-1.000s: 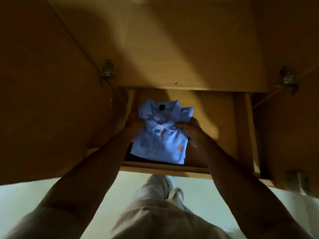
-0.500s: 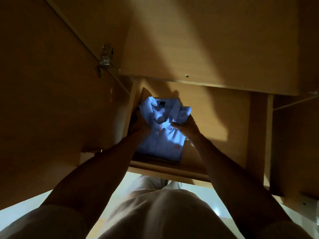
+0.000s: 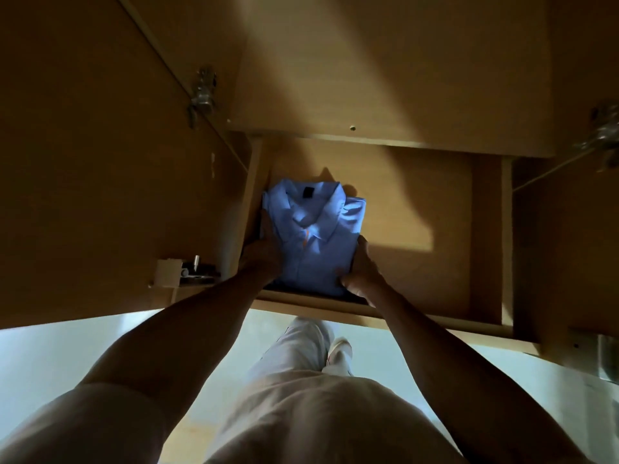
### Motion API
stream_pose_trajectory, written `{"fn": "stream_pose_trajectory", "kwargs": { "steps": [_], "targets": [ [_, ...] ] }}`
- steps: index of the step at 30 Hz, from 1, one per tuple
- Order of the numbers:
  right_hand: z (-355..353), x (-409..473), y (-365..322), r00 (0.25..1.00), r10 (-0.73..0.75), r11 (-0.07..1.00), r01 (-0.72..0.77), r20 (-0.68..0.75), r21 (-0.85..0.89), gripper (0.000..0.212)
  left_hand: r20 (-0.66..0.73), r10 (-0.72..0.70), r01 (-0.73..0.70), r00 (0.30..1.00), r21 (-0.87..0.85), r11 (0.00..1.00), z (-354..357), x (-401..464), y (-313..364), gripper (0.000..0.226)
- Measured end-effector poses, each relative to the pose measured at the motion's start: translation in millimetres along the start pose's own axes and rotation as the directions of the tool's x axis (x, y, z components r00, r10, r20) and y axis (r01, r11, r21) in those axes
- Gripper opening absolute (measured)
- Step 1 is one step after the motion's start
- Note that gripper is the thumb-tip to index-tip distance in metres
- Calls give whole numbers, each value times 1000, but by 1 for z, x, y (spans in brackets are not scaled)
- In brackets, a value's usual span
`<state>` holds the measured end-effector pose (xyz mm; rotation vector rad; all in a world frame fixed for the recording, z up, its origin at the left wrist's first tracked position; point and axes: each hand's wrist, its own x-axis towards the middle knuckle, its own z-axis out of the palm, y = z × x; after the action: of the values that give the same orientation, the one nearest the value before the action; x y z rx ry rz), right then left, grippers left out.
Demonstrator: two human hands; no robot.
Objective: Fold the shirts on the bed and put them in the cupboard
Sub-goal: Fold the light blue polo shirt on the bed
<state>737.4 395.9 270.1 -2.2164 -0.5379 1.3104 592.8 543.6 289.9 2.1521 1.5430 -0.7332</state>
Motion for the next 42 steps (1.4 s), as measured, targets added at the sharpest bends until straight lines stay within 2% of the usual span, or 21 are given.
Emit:
{"fn": "stream_pose_trajectory", "kwargs": {
  "steps": [2, 4, 6, 8, 9, 11, 14, 15, 17, 19, 21, 24, 27, 29, 33, 37, 40, 42],
  "targets": [
    [-3, 2, -2, 1000, 10, 998, -11, -16, -69, 104, -74, 21, -18, 997, 34, 999, 2, -1, 0, 71],
    [-5, 0, -5, 998, -5, 982, -7, -65, -190, 106, -245, 148, -79, 958, 271, 959, 12, 7, -3, 58],
    [-8, -3, -9, 984, -97, 947, 46, -147, -319, 102, -196, 217, -133, 956, 367, 921, 2, 2, -6, 43],
    [-10, -2, -16, 947, -276, 858, 167, -162, -485, 98, -237, 310, -176, 921, 458, 871, 1, 2, -7, 37],
    [-10, -1, -22, 922, -363, 803, 236, -136, -547, 96, -256, 348, -215, 902, 433, 875, -2, 2, -5, 46],
    [-4, 6, -33, 904, -427, 725, 329, -20, -606, 103, -212, 392, -328, 895, 282, 902, 3, 19, -4, 66],
    [14, 21, -37, 918, -365, 605, 361, 156, -710, 133, -166, 321, -309, 933, 95, 946, 14, 45, -10, 79],
    [19, 25, -35, 924, -344, 586, 350, 167, -731, 137, -149, 321, -315, 935, 61, 947, 16, 49, -11, 82],
    [26, 29, -30, 934, -321, 569, 320, 154, -758, 139, -209, 296, -306, 932, -13, 952, 19, 52, -9, 91],
    [29, 32, -27, 936, -323, 578, 310, 137, -755, 141, -267, 302, -307, 915, 21, 951, 17, 49, -2, 101],
    [29, 34, -25, 936, -326, 607, 317, 137, -729, 143, -287, 319, -319, 903, 48, 947, 18, 52, 3, 102],
    [23, 31, -29, 936, -312, 650, 336, 163, -682, 139, -219, 314, -315, 924, 30, 948, 14, 53, 4, 101],
    [10, 19, -29, 932, -339, 728, 344, 125, -592, 122, -228, 323, -337, 918, -21, 941, 9, 45, 1, 101],
    [2, 8, -26, 927, -372, 790, 339, 41, -511, 104, -251, 314, -335, 916, -44, 941, 5, 32, -1, 97],
    [-16, -28, -21, 924, -369, 855, 292, -106, -430, 75, -217, 277, -303, 936, -96, 948, -6, -12, 0, 69],
    [-30, -71, -16, 911, -354, 868, 236, -212, -436, 54, -330, 359, -452, 873, -271, 850, -10, -57, 4, 59],
    [-40, -112, -6, 880, -401, 843, 244, -256, -480, 39, -384, 457, -575, 802, -292, 764, -12, -91, 16, 53],
    [-44, -134, 6, 862, -409, 858, 250, -300, -449, 41, -405, 508, -635, 761, -304, 710, -9, -107, 24, 48]
  ]
}}
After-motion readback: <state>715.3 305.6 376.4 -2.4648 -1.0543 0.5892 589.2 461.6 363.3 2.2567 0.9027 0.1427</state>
